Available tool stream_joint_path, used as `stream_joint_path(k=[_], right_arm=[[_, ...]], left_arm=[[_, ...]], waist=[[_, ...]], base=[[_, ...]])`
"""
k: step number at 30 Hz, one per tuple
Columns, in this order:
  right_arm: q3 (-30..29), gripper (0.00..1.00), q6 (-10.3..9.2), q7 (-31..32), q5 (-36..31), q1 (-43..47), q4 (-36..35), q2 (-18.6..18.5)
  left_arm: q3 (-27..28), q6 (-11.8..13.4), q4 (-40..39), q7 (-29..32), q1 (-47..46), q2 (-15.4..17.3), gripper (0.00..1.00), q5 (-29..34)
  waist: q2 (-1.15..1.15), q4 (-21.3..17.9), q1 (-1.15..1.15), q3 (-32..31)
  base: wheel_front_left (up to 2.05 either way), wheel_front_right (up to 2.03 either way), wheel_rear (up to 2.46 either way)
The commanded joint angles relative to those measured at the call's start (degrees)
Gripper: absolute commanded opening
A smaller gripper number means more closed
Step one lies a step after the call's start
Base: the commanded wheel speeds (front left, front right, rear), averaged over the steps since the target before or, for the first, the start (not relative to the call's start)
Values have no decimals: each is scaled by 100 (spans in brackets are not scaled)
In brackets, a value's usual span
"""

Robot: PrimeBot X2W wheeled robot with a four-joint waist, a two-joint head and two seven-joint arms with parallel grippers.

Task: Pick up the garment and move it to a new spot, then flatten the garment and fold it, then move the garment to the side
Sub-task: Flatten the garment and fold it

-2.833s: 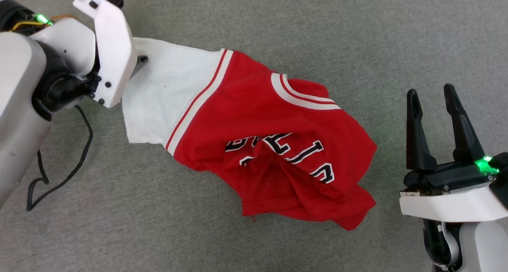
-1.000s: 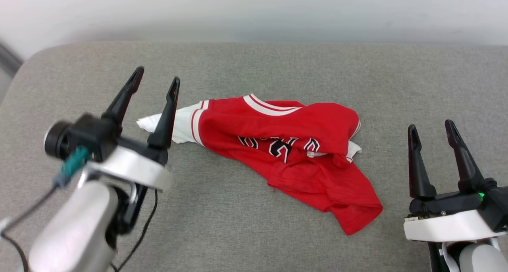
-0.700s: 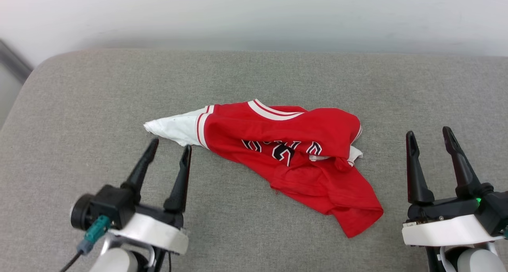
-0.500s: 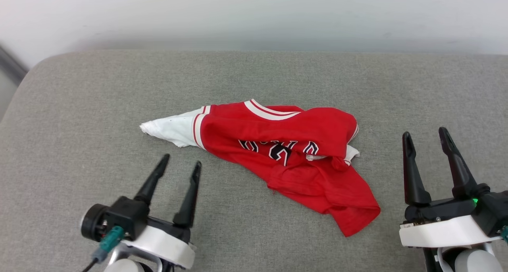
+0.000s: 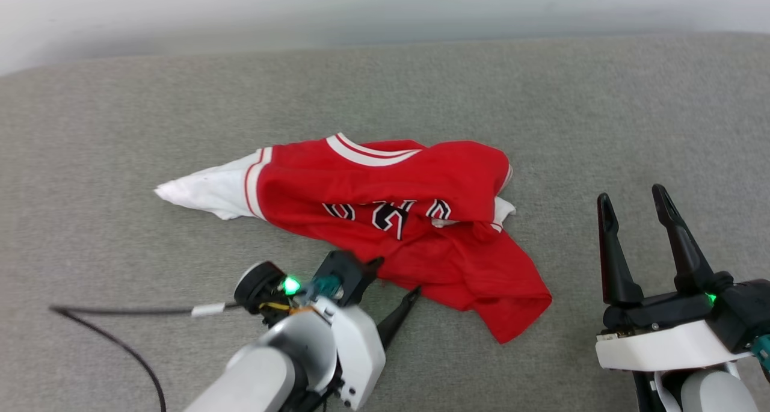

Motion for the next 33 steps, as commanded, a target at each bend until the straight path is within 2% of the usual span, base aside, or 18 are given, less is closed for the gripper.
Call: stream_joint_path(k=[1, 6, 13, 14, 15, 20, 26, 33], right_arm=[[37, 100, -2, -12, 57, -102, -32, 7], [67, 100, -2, -12, 99, -166, -57, 7], [73, 100, -2, -12, 244, -255, -70, 7], [68, 100, -2, -12, 249, -273, -70, 7], [64, 100, -2, -12, 262, -286, -68, 7], [13, 100, -2, -12, 290, -264, -19, 7], [-38, 100, -2, -12, 235, -163, 45, 7], [-48, 100, -2, -11, 182, -58, 117, 7]], left_arm=[[-39, -55, 60, 229, -217, 9, 100, -39], [-313, -167, 409, 998, -804, -23, 100, -21], [-670, -251, 772, 1657, -1218, 40, 100, -29], [-763, -276, 802, 1739, -1213, 58, 64, -71], [-817, -290, 817, 1773, -1181, 72, 0, -105], [-839, -270, 674, 1399, -1101, 157, 0, -101], [-661, -44, 162, 924, -994, 283, 0, 11], [-438, 234, -710, 938, -598, 694, 0, -102]], waist=[[0, -163, 0, 163], [0, -385, 0, 423], [0, -619, 0, 683], [0, -632, 0, 701], [0, -638, 0, 714], [0, -590, 0, 645], [0, -341, 0, 328], [0, -48, 0, -44]], base=[[0, 0, 0], [0, 0, 0], [0, 0, 0], [0, 0, 0], [0, 0, 0], [0, 0, 0], [0, 0, 0], [0, 0, 0]])
